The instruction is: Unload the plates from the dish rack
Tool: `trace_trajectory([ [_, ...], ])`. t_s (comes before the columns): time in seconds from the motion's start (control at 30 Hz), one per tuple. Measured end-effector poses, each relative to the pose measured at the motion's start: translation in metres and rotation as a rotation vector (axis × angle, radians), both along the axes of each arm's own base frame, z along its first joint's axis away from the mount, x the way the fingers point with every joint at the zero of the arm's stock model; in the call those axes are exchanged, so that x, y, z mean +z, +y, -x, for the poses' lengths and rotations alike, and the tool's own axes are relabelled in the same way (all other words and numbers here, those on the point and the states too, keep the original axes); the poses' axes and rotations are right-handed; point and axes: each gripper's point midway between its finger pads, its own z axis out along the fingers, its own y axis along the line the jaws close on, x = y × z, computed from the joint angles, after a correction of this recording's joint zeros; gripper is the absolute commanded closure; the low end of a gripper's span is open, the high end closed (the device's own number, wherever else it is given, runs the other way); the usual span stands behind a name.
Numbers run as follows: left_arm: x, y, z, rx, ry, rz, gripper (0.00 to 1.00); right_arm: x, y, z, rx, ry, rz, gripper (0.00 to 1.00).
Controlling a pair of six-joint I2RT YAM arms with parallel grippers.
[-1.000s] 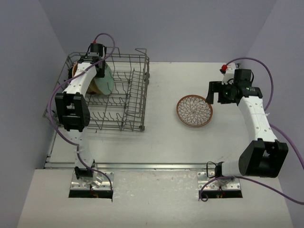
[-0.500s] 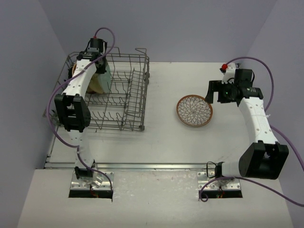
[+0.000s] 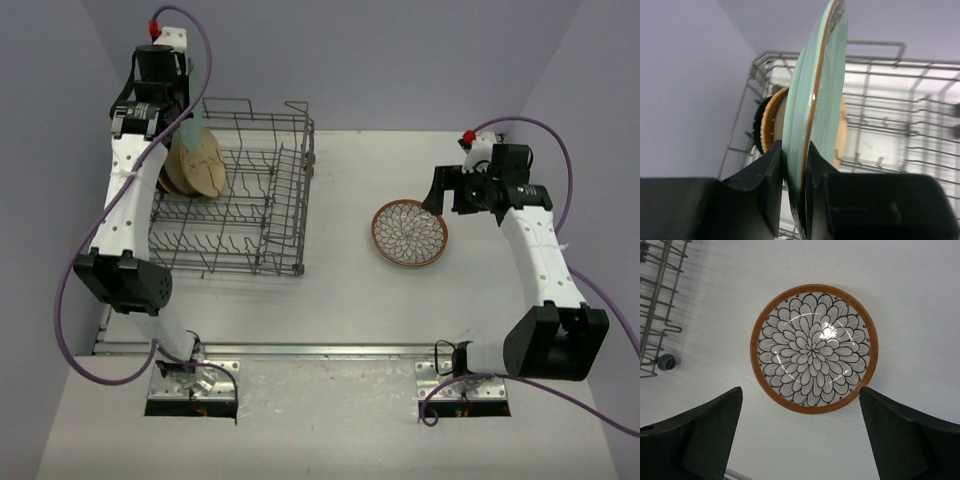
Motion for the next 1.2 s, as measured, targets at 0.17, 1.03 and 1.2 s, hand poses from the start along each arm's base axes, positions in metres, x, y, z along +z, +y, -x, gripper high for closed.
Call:
trace_trajectory([
  [0.17,0.056,-0.042,0.033,-0.202,-0.144,0.143,1.00,0.020,0.016,0.000,0.044,-0.062,-0.077,0.01],
  [1.03,-0.061,-0.312,0.182,-1.280,0.432,0.647,1.00,0.090,0.209,0.049,0.602,-0.128,-0.502,0.58],
  [1.2,-0.068,-0.311,0.182,-1.299,0.469,0.675,0.87,0.071,0.215,0.056,0.651,-0.075,-0.486,1.00],
])
